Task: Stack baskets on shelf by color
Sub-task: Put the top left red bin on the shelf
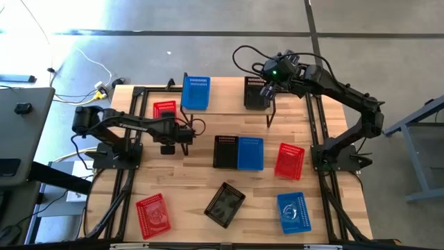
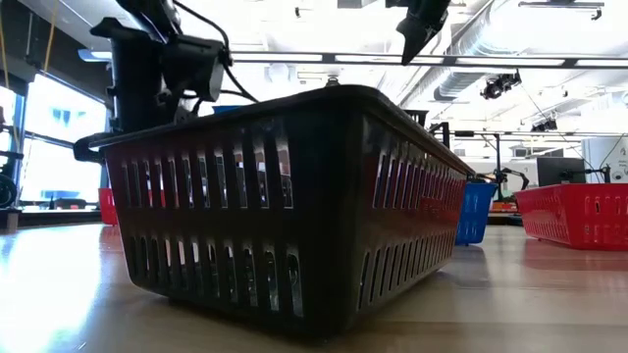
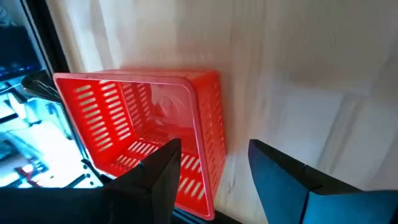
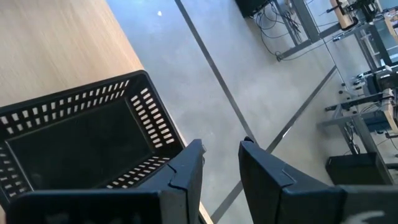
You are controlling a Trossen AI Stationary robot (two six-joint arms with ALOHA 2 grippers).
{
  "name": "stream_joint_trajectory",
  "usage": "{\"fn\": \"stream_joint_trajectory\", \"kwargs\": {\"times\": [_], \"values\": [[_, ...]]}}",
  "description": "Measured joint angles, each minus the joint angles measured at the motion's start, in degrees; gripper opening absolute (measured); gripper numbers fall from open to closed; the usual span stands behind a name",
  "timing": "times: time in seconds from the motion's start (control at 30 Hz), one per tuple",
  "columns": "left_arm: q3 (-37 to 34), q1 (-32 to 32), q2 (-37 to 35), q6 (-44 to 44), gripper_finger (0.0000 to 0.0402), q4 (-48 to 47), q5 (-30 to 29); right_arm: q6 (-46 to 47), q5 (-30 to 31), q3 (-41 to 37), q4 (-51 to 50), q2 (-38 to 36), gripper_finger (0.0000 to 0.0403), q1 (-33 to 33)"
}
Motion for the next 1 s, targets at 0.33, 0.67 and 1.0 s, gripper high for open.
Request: {"fn": "stream_joint_trajectory", "kwargs": {"times": [0.33, 0.67, 1.0], "values": [[0.00, 1.69, 6.56, -3.23, 0.0177, -0.20, -2.23, 0.00, 0.00, 0.00, -0.09, 0.00, 0.0092, 0.02], [0.00, 3.79, 7.92, -3.03, 0.0128, 0.02, 3.48, 0.41, 0.00, -0.02, -0.33, 0.00, 0.0092, 0.07], [0.07, 3.73, 7.83, -2.45, 0.0010, -0.21, 8.10, 3.02, 0.00, -0.02, -0.39, 0.00, 0.0092, 0.07]]}}
